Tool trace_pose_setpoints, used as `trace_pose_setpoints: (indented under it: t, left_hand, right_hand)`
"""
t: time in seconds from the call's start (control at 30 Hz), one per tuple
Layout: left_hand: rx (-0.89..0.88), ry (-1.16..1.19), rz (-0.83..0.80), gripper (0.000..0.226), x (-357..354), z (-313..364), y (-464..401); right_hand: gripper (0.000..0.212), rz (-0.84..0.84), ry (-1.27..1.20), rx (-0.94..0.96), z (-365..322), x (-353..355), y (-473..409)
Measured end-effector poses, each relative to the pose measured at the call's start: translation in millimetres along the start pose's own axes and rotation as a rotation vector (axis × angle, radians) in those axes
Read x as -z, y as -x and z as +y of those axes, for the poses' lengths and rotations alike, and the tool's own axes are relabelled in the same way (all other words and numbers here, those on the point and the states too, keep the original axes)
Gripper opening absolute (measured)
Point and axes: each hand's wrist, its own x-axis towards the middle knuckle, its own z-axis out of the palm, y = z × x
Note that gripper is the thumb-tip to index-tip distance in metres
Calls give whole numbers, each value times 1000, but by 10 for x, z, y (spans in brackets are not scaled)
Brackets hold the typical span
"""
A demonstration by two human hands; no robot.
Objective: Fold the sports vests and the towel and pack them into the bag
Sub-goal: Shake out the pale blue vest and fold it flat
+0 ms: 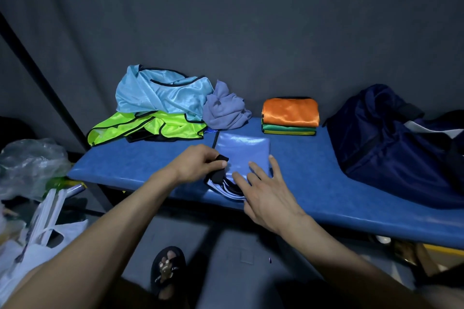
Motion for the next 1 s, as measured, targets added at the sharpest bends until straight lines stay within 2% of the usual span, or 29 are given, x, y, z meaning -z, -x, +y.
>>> trace_pose_setpoints:
  t: [0.1,0.2,0.27,0.4,0.47,0.57,0.63,0.7,0.77,0.83,0.93,1.0]
  left_hand:
    - [16,44,86,20,-69,-22,-43]
    - [-4,99,226,25,-165,11,-4]
    - [-48,56,283,28,-201,-12,8]
    - [-61,-32,263,12,-210,-99,39]
    - [-73,-81,242,15,-184,-127,70]
    - [-105,42,59,17,-69,-179,114]
    - [-67,123,-117,36,36,-219,179]
    - [-71,59,-200,56,88,-279,247]
    - [-149,-40,-157,62,59,-343,276]
    - [-230,-82,-86,56,0,-413,274]
    - [-234,-28,-23,41,-51,-442,264]
    - [-220,11,16,39,-91,-438,252]
  right_hand:
    - [74,28,12,29,51,-15,8]
    - [76,20,20,48,88,-2,1]
    - [72,-1,19,57,98,4,-2]
    - [64,-50,20,64,117,46,-14]
    - [65,-83,33,53,120,87,-22]
    - [67,-122,42,21,122,104,-16]
    - [61,-134,26,-3,126,110,-19]
    - [53,-153,-20,-18,144,116,-26]
    - [50,-175,-79,-25,185,114,-22]
    - [47,-182,-159,-45,229,111,-4]
    - [53,-234,-319,-125,277,137,1]
    - [59,-235,-449,-198,303,176,-14]
